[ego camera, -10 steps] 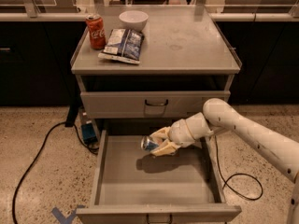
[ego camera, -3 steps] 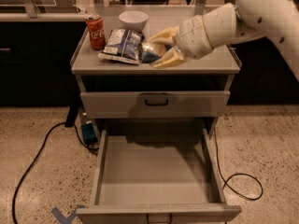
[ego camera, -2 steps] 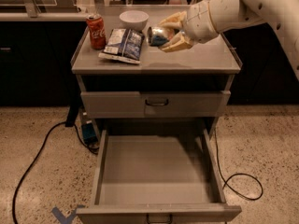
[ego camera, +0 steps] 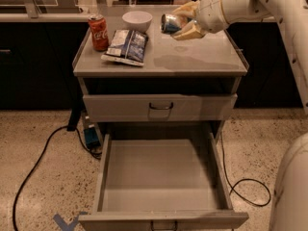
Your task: Pick redbull can from middle drawer and place on counter
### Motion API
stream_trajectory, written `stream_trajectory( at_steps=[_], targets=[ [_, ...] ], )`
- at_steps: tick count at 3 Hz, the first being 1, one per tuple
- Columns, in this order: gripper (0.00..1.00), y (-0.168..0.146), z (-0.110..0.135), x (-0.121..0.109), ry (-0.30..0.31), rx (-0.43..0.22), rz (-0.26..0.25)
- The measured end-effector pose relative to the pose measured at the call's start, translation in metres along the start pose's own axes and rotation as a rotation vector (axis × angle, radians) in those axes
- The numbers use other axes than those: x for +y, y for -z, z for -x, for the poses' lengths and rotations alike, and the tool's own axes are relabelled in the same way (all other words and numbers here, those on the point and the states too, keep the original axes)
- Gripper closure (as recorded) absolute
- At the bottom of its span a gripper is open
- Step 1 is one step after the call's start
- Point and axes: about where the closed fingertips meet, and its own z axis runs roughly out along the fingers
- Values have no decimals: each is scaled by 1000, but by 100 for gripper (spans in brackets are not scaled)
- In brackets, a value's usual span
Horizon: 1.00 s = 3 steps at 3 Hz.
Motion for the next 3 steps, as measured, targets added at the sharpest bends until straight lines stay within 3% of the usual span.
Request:
stream_trajectory(
  at_steps=[2,3],
  targets=[
    [100,-13,-14,-6,-8,-3,-3],
    [100,-40,-47,-15,-69,-13,-8]
  ],
)
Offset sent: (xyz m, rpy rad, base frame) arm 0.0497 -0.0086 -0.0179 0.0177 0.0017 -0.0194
